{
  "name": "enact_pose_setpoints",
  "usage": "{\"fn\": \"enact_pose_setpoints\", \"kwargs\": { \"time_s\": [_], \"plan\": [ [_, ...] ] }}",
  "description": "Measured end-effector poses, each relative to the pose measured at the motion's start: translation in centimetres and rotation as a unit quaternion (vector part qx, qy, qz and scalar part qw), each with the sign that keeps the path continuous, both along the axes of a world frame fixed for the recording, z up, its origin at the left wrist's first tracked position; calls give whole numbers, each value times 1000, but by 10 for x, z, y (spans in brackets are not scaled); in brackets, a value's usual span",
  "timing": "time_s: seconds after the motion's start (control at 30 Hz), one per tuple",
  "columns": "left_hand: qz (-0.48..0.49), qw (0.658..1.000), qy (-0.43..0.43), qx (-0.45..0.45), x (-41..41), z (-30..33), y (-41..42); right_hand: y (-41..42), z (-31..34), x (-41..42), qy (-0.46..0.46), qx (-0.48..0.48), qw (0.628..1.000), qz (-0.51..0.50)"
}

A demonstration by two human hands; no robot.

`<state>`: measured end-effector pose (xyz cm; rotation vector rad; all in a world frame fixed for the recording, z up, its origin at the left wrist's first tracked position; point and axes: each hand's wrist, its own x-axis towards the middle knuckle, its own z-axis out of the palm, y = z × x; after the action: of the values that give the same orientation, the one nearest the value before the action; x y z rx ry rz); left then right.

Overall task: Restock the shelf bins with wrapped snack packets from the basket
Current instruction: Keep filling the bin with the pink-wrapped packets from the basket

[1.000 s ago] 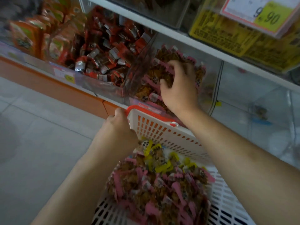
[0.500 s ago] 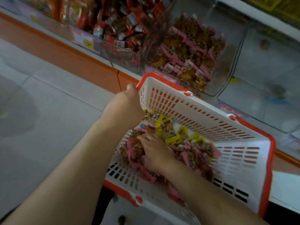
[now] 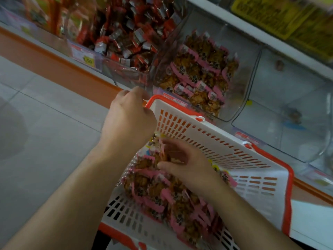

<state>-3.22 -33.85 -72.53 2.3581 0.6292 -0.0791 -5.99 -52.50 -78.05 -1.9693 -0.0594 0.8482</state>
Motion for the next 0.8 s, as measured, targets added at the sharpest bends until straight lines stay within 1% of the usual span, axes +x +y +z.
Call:
{"fn": "enact_pose_setpoints", "kwargs": {
  "time_s": [0.07, 0.13, 0.23, 0.3, 0.4, 0.47, 0.57, 0.63, 0.67, 0.73, 0.8],
  "plan": [
    [6, 999, -14, -39, 1, 1, -4, -16, 23, 3, 32, 70, 995, -58],
    [-7, 996, -2, -92, 6, -2, -12, -31, 38, 2, 79, 157, 977, -118],
    [-41, 988, 1, -151, 11, -5, -28, -47, 41, 2, 98, 203, 955, -193],
    [-57, 985, -1, -162, 15, -7, -40, -59, 36, 6, 89, 205, 950, -216],
    [-51, 981, -15, -186, 19, -8, -54, -68, 37, 18, 56, 210, 953, -212],
    [-53, 968, -29, -243, 20, -5, -62, -71, 43, 27, 42, 214, 954, -205],
    [-38, 933, -36, -356, 21, 5, -72, -78, 46, 40, -8, 177, 967, -182],
    [-42, 911, -37, -408, 24, 10, -75, -84, 50, 49, -29, 151, 976, -153],
    [-50, 905, -31, -421, 26, 10, -75, -89, 51, 53, -40, 131, 981, -135],
    [-80, 907, -3, -414, 28, 10, -76, -96, 57, 60, -60, 100, 986, -117],
    [-115, 911, 31, -395, 28, 7, -80, -101, 58, 64, -69, 109, 979, -160]
  ]
}}
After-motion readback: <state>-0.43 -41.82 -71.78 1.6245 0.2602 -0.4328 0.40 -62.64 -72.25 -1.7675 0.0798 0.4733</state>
